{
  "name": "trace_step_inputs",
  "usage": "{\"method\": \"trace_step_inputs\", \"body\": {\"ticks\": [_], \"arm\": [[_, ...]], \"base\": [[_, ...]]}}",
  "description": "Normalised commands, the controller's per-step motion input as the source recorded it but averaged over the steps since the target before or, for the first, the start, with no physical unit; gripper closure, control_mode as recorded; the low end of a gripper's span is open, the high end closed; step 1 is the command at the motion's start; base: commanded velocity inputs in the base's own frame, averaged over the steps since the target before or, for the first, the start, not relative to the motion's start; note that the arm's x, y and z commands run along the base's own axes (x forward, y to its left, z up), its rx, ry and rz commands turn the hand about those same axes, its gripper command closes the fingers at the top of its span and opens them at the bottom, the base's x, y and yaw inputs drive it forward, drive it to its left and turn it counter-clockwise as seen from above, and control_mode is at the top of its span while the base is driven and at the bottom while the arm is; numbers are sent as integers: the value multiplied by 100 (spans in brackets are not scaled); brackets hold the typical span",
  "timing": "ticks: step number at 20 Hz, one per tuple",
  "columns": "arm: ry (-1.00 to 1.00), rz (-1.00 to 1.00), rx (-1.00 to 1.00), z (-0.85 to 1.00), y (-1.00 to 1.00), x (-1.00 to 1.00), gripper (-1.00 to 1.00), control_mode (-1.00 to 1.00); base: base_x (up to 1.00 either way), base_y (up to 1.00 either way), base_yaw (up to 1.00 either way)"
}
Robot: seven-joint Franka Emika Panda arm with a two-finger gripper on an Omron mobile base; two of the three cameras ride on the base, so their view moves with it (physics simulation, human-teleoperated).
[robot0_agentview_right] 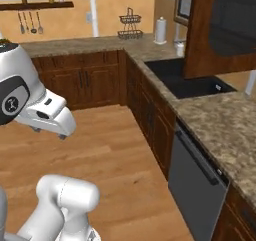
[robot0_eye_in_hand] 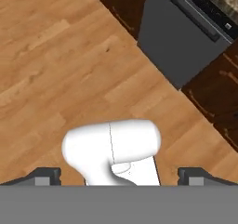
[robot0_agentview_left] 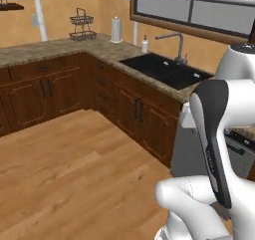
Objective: Gather all objects into one cabinet and sort the glasses and bowls to opposite sides.
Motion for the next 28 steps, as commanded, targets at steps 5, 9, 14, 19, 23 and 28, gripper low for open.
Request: {"method": "trace_step_inputs", "body": {"ticks": [5, 9, 14, 19, 23, 28], "arm": [[0, 0, 0, 0, 0, 0, -100, 100], [0, 0, 0, 0, 0, 0, -100, 100], [0, 0, 0, 0, 0, 0, -100, 100], [0, 0, 0, 0, 0, 0, -100, 100], [0, 0, 0, 0, 0, 0, -100, 100], [0, 0, 0, 0, 0, 0, -100, 100]], "base": [[-12, 10, 100], [2, 14, 88], [31, 14, 21], [67, 8, 7], [83, 14, 5], [32, 15, 32]]}}
